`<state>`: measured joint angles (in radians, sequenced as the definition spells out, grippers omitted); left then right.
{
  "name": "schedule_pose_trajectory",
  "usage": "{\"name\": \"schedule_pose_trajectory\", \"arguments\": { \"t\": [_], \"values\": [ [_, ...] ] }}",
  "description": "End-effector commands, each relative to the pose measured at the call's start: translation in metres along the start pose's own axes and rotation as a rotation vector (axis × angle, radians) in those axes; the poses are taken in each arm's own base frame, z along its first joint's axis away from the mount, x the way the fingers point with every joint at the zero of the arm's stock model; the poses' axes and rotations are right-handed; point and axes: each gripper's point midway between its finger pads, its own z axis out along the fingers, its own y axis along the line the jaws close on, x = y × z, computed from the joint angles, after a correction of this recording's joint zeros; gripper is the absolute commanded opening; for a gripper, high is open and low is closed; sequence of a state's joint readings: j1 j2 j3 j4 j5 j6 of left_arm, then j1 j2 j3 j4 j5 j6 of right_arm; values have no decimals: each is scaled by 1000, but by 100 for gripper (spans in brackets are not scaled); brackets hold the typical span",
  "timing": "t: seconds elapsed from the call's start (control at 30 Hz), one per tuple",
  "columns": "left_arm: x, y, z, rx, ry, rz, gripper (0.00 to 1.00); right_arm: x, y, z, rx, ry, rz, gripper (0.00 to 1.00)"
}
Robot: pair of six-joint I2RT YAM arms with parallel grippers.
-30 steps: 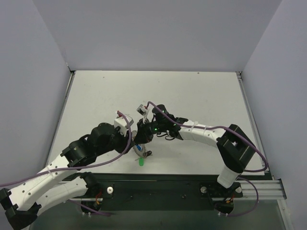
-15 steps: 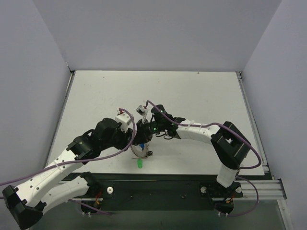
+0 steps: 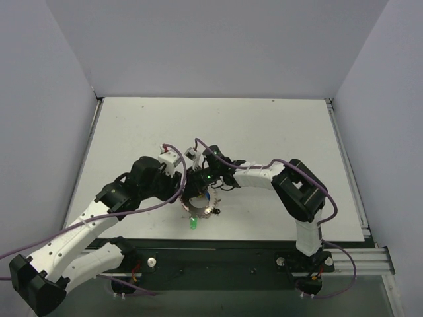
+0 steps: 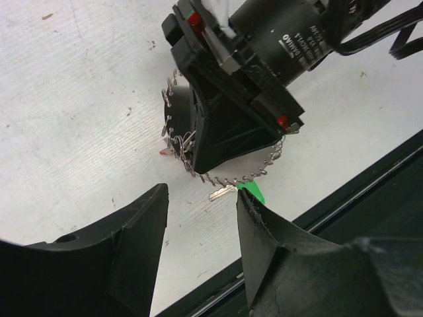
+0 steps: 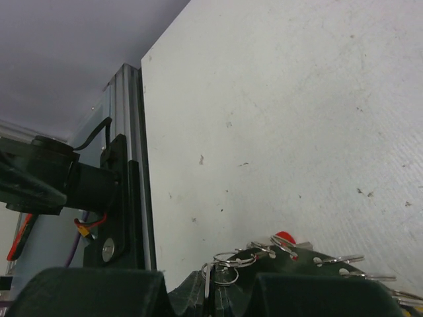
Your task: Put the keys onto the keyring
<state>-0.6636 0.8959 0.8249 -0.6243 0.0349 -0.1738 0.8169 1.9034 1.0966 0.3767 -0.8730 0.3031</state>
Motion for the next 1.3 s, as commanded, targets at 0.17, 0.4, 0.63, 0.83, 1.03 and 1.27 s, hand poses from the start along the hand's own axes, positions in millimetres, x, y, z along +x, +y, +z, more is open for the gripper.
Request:
{"name": "schedule_pose_trajectory", "arguments": {
  "t": [0.17, 0.4, 0.63, 0.83, 1.03, 1.27],
  "values": [
    [-5, -3, 41, 19, -22, -63, 53, -16, -25, 7, -24, -6, 25, 0],
    [-2, 7, 69, -33, -30, -114, 52, -6, -54, -2, 20, 18, 100, 0],
    [3, 23, 83, -84, -75, -101, 52, 1, -71, -5, 47, 57, 135, 0],
    [4, 36, 102, -100, -56, -48, 46, 11, -79, -3, 61, 101, 159, 0],
    [-12, 32, 123, -16, -97, -3, 42, 19, -86, -3, 82, 125, 177, 0],
    [-17, 29, 140, 37, -90, 36, 41, 20, -88, -5, 82, 127, 183, 0]
  ]
}}
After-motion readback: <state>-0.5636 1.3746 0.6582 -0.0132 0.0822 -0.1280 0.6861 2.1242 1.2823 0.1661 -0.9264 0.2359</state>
